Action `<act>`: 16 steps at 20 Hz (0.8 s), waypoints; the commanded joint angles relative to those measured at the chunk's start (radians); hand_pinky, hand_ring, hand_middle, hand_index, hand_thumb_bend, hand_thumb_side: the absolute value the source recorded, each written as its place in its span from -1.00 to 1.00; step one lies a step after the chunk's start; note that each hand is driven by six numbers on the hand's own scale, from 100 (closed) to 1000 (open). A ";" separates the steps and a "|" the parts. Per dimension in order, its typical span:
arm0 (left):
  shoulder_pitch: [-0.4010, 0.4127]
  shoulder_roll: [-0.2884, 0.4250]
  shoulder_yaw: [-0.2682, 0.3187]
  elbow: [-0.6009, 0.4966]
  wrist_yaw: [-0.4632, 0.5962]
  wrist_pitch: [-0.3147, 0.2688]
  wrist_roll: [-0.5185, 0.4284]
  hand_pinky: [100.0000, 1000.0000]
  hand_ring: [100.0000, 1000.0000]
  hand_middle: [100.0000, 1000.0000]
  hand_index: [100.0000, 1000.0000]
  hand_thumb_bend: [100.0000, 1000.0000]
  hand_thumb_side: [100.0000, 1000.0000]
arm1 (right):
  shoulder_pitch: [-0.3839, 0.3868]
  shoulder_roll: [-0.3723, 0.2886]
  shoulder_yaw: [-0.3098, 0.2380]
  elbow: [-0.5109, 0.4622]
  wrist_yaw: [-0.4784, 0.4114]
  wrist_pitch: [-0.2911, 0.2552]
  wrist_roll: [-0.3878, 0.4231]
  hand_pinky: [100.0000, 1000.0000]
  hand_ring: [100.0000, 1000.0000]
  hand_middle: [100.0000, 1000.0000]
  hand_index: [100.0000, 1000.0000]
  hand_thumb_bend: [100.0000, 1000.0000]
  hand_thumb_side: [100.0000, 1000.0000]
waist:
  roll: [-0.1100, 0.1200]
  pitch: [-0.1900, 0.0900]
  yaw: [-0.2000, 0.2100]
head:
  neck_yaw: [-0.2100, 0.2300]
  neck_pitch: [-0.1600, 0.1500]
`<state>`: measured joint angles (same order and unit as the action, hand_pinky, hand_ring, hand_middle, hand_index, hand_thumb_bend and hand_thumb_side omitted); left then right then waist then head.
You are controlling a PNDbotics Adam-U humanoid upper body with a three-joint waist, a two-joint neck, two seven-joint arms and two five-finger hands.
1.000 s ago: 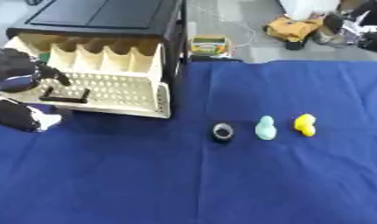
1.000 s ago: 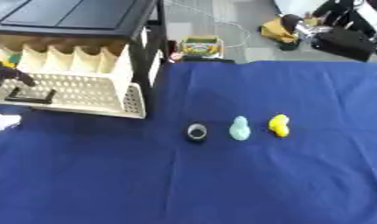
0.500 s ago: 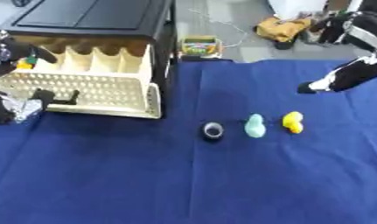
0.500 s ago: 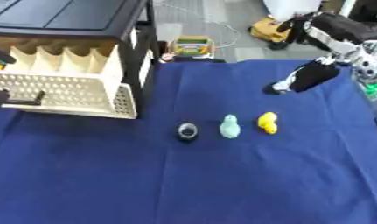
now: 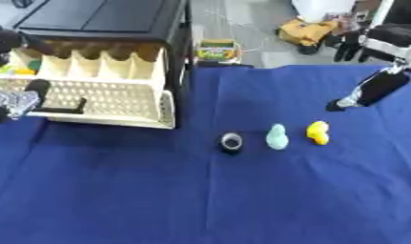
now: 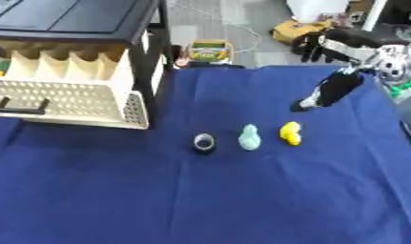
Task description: Pick up objects from table and place into drawer.
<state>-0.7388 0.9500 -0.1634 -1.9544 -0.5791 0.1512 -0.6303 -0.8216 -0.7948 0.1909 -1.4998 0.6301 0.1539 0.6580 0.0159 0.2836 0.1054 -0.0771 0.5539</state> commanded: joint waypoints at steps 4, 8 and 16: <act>-0.031 0.022 0.056 -0.043 0.081 0.029 0.056 -1.00 -1.00 -1.00 0.75 -1.00 0.34 | -0.032 -0.030 0.015 0.061 -0.034 0.004 0.072 0.34 0.45 0.42 0.95 0.19 -0.79 | -0.001 -0.031 0.005 | -0.019 0.016; -0.055 0.002 0.085 -0.045 0.157 0.055 0.162 -1.00 -1.00 -1.00 0.70 -1.00 0.34 | -0.036 -0.025 0.037 0.094 -0.041 0.026 0.084 0.21 0.38 0.44 0.91 0.16 -0.83 | -0.001 -0.034 0.008 | -0.030 0.021; -0.062 -0.031 0.093 -0.046 0.272 0.099 0.369 -1.00 -1.00 -1.00 0.63 -1.00 0.36 | -0.037 -0.005 0.078 0.130 0.012 0.069 0.075 -0.03 0.40 0.46 0.84 0.11 -0.86 | 0.002 -0.038 0.012 | -0.048 0.021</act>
<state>-0.7838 0.9028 -0.0888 -1.9884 -0.3258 0.2458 -0.2920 -0.8367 -0.7834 0.2724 -1.3698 0.6273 0.2147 0.7353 0.0163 0.2706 0.1170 -0.1205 0.5705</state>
